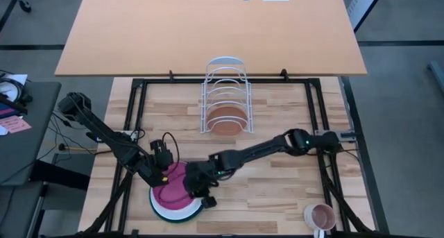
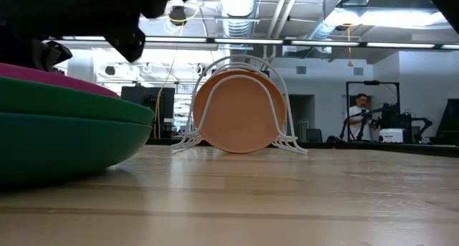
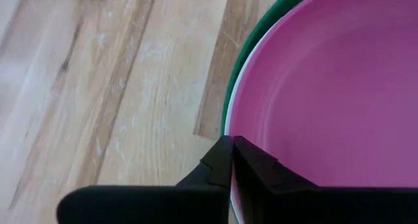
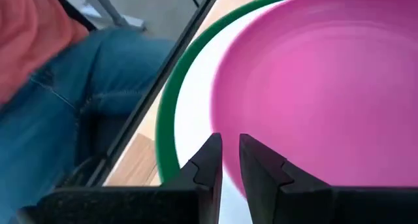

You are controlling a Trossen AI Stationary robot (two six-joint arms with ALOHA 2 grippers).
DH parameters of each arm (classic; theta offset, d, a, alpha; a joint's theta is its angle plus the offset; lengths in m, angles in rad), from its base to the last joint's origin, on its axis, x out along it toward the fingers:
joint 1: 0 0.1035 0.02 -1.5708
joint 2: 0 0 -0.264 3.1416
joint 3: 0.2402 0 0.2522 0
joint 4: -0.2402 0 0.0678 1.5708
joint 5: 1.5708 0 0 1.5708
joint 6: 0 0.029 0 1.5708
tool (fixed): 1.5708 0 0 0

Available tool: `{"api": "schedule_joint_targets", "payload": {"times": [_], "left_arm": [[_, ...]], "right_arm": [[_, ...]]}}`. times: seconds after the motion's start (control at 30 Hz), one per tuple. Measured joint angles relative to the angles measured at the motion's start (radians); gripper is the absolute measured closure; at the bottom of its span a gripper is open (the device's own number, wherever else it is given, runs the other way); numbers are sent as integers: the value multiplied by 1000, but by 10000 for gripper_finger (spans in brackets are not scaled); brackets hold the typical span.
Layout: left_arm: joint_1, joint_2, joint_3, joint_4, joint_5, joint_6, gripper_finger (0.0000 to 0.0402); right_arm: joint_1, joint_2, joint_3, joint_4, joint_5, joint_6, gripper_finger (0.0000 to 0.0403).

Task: Sort dishes
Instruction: Put the pink plate on the dish rack

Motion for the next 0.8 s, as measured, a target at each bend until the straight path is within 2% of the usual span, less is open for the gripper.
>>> {"api": "schedule_joint_targets", "payload": {"times": [0.13, 0.33, 0.4, 0.8], "left_arm": [[0, 0, 0, 0, -3, -11, 392], [0, 0, 0, 1, -6, -11, 391], [0, 0, 0, 2, -6, -11, 391], [0, 0, 55, 5, -10, 55, 378]], "right_arm": [[20, -1, 0, 13, 46, 1, 349], [41, -4, -24, 61, 122, 8, 395], [47, -2, -39, 58, 151, 10, 397], [54, -2, -93, 150, 152, 40, 401]]}}
